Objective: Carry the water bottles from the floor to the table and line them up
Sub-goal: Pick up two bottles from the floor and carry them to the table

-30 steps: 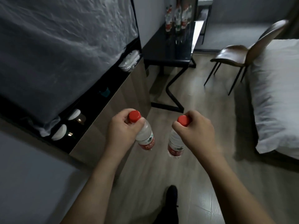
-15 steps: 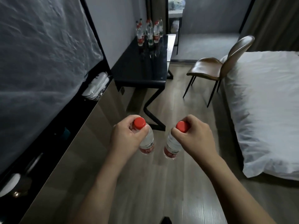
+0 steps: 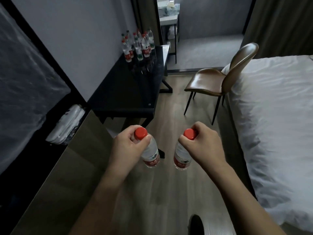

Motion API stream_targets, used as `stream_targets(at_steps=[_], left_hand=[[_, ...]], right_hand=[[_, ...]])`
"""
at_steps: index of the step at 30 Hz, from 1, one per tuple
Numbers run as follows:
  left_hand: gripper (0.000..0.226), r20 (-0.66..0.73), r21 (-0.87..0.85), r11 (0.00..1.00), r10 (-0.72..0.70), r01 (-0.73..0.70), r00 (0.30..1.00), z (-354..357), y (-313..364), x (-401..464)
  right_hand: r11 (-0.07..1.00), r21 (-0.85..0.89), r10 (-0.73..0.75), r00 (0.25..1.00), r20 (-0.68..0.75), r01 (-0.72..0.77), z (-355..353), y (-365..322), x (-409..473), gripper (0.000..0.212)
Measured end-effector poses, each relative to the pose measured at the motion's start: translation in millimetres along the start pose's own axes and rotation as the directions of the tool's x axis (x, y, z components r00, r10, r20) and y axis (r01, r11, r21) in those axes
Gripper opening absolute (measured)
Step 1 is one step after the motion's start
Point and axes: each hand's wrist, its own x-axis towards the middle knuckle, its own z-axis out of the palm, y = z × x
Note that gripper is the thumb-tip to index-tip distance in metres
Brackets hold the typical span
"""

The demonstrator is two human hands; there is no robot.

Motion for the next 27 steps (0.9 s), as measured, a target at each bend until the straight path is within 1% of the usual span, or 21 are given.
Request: stream_targets(at_steps=[3, 5, 12, 18, 24, 27], left_hand=[[0.013, -0.042, 0.011, 1.0, 0.009, -0.008, 0.999, 28, 13, 47], [0.013, -0.063, -0.002, 1.0, 0.025, -0.025, 0.998, 46, 20, 75], [0.011, -0.056, -0.044, 0.999, 0.006, -0.009, 0.998, 96, 34, 165], [0.009, -0.036, -0.041, 0.999, -0.009, 0.008, 0.999, 138, 14, 247], [0.009, -0.061, -0.064, 0.998, -0.02, 0.016, 0.998, 174, -12, 362], [0.008, -0.095, -0.08, 0.997, -0.019, 0.012, 0.995, 185, -14, 423]], right_hand=[[0.999, 0.032, -0.004, 1.0, -0.024, 0.005, -11, 9, 56, 0.024], [1.0, 0.024, -0.017, 1.0, -0.026, 0.017, -16, 13, 91, 0.024], [0.999, 0.03, -0.021, 0.999, -0.032, 0.022, -23, 38, 189, 0.023], [0.999, -0.021, -0.032, 0.999, 0.017, 0.033, 1, 59, 283, 0.023], [0.995, -0.068, -0.072, 0.996, 0.055, 0.075, 28, 60, 409, 0.024], [0.991, -0.054, -0.118, 0.992, 0.049, 0.121, 36, 53, 470, 0.024]])
